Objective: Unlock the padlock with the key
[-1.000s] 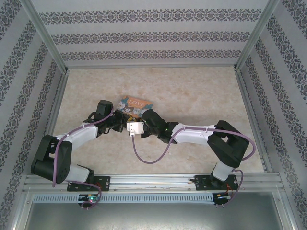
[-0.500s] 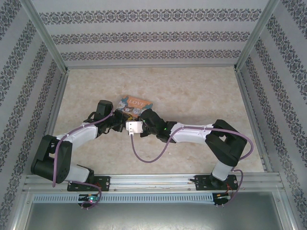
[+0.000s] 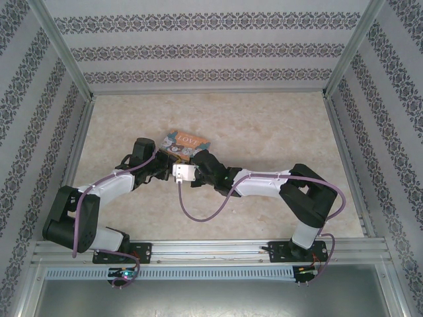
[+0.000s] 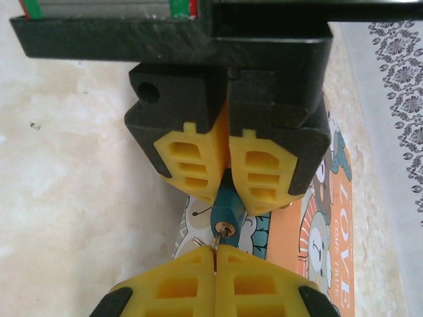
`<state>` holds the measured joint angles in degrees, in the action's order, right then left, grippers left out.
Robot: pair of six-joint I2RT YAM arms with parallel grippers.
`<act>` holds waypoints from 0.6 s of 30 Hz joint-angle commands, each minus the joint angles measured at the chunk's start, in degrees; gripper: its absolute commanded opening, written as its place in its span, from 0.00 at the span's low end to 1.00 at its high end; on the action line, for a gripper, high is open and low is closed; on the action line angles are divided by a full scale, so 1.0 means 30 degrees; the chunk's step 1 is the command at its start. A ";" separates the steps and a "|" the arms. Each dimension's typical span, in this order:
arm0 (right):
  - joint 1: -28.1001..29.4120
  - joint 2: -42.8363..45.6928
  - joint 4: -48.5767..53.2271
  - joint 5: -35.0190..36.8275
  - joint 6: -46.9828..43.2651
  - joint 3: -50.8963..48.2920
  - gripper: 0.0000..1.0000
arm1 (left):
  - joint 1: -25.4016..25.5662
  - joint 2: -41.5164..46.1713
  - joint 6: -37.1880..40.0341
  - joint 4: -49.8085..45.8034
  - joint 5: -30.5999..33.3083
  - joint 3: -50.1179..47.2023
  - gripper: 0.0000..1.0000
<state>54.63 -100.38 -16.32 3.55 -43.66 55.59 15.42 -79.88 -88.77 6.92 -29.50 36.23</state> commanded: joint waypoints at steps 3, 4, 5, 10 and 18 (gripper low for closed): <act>-0.0086 -0.0335 -0.1458 -0.1707 0.4549 0.0568 0.00 | 0.0707 0.0361 -0.0435 0.1970 -0.1477 -0.0138 0.00; -0.0159 -0.0320 -0.1552 -0.2050 0.5382 0.0567 0.00 | 0.0752 0.0319 -0.0440 0.2000 -0.1455 -0.0156 0.00; -0.0214 -0.0292 -0.1695 -0.2183 0.6001 0.0507 0.00 | 0.0787 0.0340 -0.0441 0.2028 -0.1425 -0.0191 0.00; -0.0419 -0.0407 -0.2640 -0.2695 0.9138 0.0012 0.00 | 0.0983 0.0286 -0.0455 0.2162 -0.1250 -0.0366 0.00; -0.0569 -0.0539 -0.3869 -0.2885 1.1037 -0.1278 0.00 | 0.1197 0.0245 -0.0442 0.2206 -0.0952 -0.0574 0.00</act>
<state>52.64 -100.68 -22.09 -2.46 -14.50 52.64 16.29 -79.88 -89.01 9.47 -27.75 34.61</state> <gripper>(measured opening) 0.042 0.089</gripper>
